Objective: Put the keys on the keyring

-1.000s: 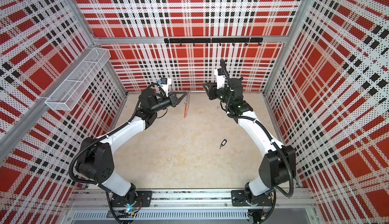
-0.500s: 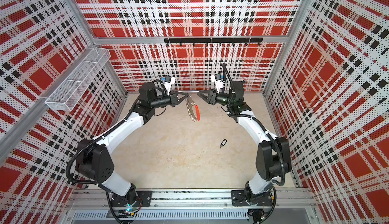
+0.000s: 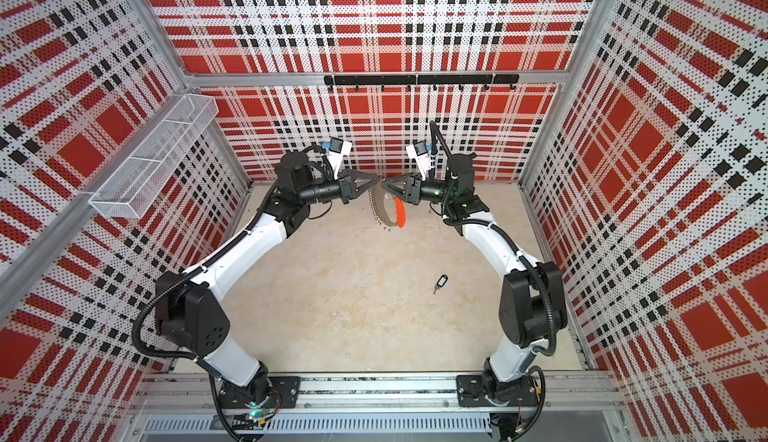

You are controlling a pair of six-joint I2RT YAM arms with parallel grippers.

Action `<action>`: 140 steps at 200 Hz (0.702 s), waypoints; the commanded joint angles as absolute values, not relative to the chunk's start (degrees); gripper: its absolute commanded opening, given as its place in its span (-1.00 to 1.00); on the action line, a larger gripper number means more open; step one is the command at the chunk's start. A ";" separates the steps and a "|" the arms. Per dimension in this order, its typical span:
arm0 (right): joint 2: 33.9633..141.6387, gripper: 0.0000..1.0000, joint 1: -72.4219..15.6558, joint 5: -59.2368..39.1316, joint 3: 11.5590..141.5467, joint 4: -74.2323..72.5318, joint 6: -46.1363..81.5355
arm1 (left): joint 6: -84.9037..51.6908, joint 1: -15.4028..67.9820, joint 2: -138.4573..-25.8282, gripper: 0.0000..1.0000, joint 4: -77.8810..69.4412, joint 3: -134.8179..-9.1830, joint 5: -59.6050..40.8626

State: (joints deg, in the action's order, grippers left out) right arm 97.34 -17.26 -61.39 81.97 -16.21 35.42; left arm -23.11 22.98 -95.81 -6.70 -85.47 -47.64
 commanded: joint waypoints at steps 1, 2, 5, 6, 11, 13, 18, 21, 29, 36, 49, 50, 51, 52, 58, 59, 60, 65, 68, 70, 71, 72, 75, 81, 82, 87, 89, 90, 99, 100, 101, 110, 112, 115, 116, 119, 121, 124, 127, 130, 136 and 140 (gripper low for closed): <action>98.27 -0.50 -17.92 -63.28 84.25 -18.91 36.03 | -21.53 23.20 -96.91 -1.00 -6.13 -87.38 -48.68; 98.27 -0.51 -17.92 -63.19 84.23 -18.99 36.12 | -21.53 23.20 -96.88 -1.00 -6.14 -87.42 -48.69; 98.33 -0.52 -17.87 -63.15 84.35 -18.95 36.05 | -21.53 23.20 -96.87 -1.00 -6.18 -87.34 -48.69; 98.34 -0.52 -17.90 -63.13 84.36 -18.92 36.04 | -21.53 23.20 -96.91 -1.00 -6.21 -87.31 -48.69; 98.39 -0.52 -17.90 -62.91 84.54 -18.90 36.02 | -21.50 23.20 -96.98 -1.00 -6.24 -87.29 -48.77; 98.36 -0.52 -17.86 -62.93 84.55 -18.90 36.01 | -21.46 23.20 -97.00 -1.00 -6.31 -87.30 -48.73; 98.35 -0.53 -17.85 -62.84 84.57 -18.92 36.03 | -21.51 23.15 -97.06 -1.00 -6.26 -87.28 -48.80; 98.35 -0.54 -17.92 -62.83 84.63 -18.90 36.14 | -21.53 23.12 -97.04 -1.00 -6.35 -87.37 -48.85; 98.35 -0.55 -17.81 -62.82 84.70 -18.78 36.19 | -21.62 23.11 -97.22 -1.00 -6.33 -87.49 -48.98; 98.26 -0.55 -17.72 -62.93 84.61 -18.52 35.96 | -21.70 23.12 -97.37 -1.00 -6.25 -87.64 -49.18; 97.84 -0.56 -17.27 -62.38 84.25 -17.86 35.67 | -21.54 23.12 -97.30 -1.00 -6.23 -87.50 -49.34; 97.83 -0.56 -17.25 -62.30 84.22 -17.85 35.67 | -21.54 23.12 -97.30 -1.00 -6.23 -87.47 -49.37; 97.83 -0.56 -17.19 -62.26 84.17 -17.85 35.72 | -21.54 23.12 -97.30 -1.00 -6.24 -87.51 -49.34; 97.74 -0.55 -17.12 -62.25 84.10 -17.84 35.70 | -21.53 23.12 -97.25 -1.00 -6.24 -87.48 -49.32; 97.41 -0.55 -16.70 -61.99 83.72 -18.24 35.93 | -21.45 23.03 -97.23 -1.00 -6.20 -87.43 -49.31; 97.35 -0.55 -16.70 -61.98 83.65 -18.31 35.98 | -21.45 23.03 -97.22 -1.00 -6.17 -87.44 -49.35; 97.32 -0.55 -16.61 -61.97 83.57 -18.38 36.01 | -21.45 23.03 -97.21 -1.00 -6.16 -87.45 -49.33; 97.14 -0.55 -16.40 -61.96 83.16 -18.58 36.28 | -21.49 22.94 -97.30 -1.00 -6.15 -87.49 -49.32; 97.06 -0.55 -16.23 -62.03 83.08 -18.63 36.29 | -21.53 22.94 -97.36 -1.00 -6.11 -87.52 -49.37; 97.10 -0.55 -16.06 -62.05 82.97 -18.59 36.25 | -21.53 22.90 -97.38 -1.00 -6.08 -87.51 -49.41; 97.02 -0.55 -15.98 -62.05 82.97 -18.57 36.23 | -21.53 22.92 -97.38 -1.00 -6.07 -87.48 -49.45; 96.98 -0.55 -15.99 -62.09 82.97 -18.56 36.22 | -21.53 22.88 -97.38 -1.00 -6.07 -87.51 -49.46; 96.98 -0.55 -15.90 -62.19 82.99 -18.55 36.21 | -21.53 22.86 -97.38 -1.00 -5.99 -87.59 -49.48; 96.99 -0.55 -15.73 -62.31 82.96 -18.34 36.23 | -21.53 22.85 -97.38 -1.00 -5.89 -87.65 -49.41; 97.01 -0.55 -15.73 -62.35 83.01 -18.31 36.18 | -21.53 22.85 -97.38 -1.00 -5.89 -87.64 -49.45; 97.05 -0.54 -15.60 -62.56 83.13 -18.09 36.18 | -21.53 22.85 -97.34 -1.00 -5.89 -87.67 -49.44; 97.10 -0.54 -15.63 -62.60 83.18 -17.97 36.07 | -21.53 22.85 -97.35 -1.00 -5.89 -87.66 -49.41; 97.11 -0.54 -15.64 -62.63 83.21 -17.99 36.10 | -21.53 22.85 -97.32 -1.00 -5.89 -87.64 -49.36; 97.20 -0.53 -15.64 -62.82 83.41 -17.51 35.95 | -21.53 22.85 -97.26 -1.00 -5.89 -87.73 -49.35; 97.20 -0.53 -15.64 -62.83 83.41 -17.50 35.90 | -21.53 22.85 -97.28 -1.00 -5.89 -87.77 -49.33; 97.21 -0.52 -15.64 -62.79 83.41 -17.50 35.93 | -21.53 22.81 -97.20 -1.00 -5.84 -87.78 -49.36; 97.26 -0.51 -15.64 -62.77 83.41 -17.41 35.88 | -21.62 22.85 -97.12 -1.00 -5.88 -87.84 -49.36; 97.33 -0.51 -15.58 -62.76 83.36 -17.36 35.86 | -21.66 22.85 -97.07 -1.00 -5.84 -87.88 -49.39; 97.30 -0.51 -15.57 -62.83 83.39 -17.20 35.78 | -21.65 22.85 -97.04 -1.00 -5.82 -87.92 -49.32; 97.30 -0.51 -15.61 -62.84 83.40 -17.21 35.78 | -21.68 22.85 -97.08 -1.00 -5.81 -87.91 -49.31; 97.37 -0.51 -15.64 -62.84 83.45 -17.08 35.71 | -21.71 22.85 -97.04 -1.00 -5.80 -87.99 -49.34; 97.38 -0.51 -15.64 -62.84 83.48 -17.01 35.69 | -21.71 22.90 -96.99 -1.00 -5.80 -87.98 -49.38; 97.47 -0.51 -15.60 -62.84 83.47 -16.97 35.68 | -21.71 22.90 -96.99 -1.00 -5.78 -88.01 -49.32; 97.54 -0.51 -15.64 -62.91 83.49 -16.92 35.62 | -21.71 22.89 -96.97 -1.00 -5.80 -88.00 -49.29; 97.56 -0.51 -15.64 -62.95 83.50 -16.85 35.62 | -21.71 22.91 -96.96 -1.00 -5.80 -88.03 -49.29; 97.69 -0.52 -15.64 -63.16 83.50 -16.70 35.60 | -21.71 22.94 -96.87 -1.00 -5.88 -87.99 -49.22; 97.68 -0.52 -15.64 -63.26 83.45 -16.66 35.54 | -21.71 22.94 -96.86 -1.00 -5.89 -88.06 -49.14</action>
State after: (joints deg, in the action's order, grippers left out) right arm 97.78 -15.94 -61.89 82.94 -16.58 36.12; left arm -22.44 22.96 -96.92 -4.84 -85.67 -48.73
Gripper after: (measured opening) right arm 0.245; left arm 0.044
